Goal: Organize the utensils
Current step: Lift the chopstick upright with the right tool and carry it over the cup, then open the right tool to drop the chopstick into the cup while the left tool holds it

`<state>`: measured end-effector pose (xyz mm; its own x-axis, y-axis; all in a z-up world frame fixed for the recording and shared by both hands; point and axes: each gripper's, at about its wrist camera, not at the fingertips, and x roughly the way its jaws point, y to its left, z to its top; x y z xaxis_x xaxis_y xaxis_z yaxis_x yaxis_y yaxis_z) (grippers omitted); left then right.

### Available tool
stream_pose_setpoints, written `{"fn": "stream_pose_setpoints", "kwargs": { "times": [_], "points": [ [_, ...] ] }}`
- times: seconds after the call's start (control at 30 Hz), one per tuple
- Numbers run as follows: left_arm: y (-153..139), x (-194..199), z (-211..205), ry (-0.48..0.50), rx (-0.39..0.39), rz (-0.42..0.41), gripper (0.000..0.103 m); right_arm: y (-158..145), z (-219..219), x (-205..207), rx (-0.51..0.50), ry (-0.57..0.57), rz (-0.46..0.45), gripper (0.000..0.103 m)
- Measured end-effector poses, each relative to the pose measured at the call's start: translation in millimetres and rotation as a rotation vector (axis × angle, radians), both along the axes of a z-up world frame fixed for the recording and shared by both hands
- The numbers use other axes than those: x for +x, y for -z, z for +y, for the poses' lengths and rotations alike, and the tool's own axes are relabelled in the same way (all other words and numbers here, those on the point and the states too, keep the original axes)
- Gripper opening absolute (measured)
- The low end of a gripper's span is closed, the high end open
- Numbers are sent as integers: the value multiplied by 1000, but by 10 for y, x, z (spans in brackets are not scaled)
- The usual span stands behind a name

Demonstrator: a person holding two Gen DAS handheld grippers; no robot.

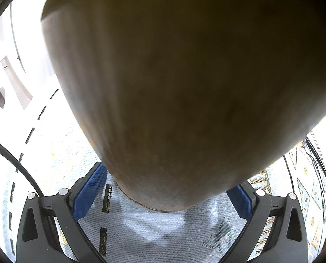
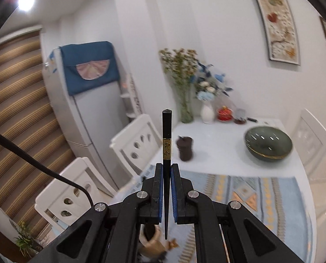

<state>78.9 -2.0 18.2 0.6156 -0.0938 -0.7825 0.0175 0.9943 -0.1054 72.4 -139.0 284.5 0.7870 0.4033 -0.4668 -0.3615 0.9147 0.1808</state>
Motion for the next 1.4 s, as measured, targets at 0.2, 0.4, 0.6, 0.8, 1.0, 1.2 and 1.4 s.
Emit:
{"fn": "stream_pose_setpoints", "kwargs": {
  "times": [0.2,0.4,0.6,0.8,1.0,1.2,1.4],
  "points": [
    [0,-2,0,1,-6,1,102,111,308,105,-25,-57,9,6],
    [-6,-14,25,3,-9,-2,102,227,403,197,-5,-77,47,6],
    [-36,-63,55,7,-14,-10,101,331,426,268,5,-83,95,6],
    [-72,-125,99,21,-30,-21,101,468,482,320,-12,-112,171,7],
    [-73,-144,151,28,-27,-18,101,424,358,362,14,-86,213,30],
    [-88,-105,115,26,-20,-13,101,158,-62,242,89,-3,149,42],
    [-99,-103,53,29,-13,-18,101,-44,-563,39,118,105,96,47]
  ]
}}
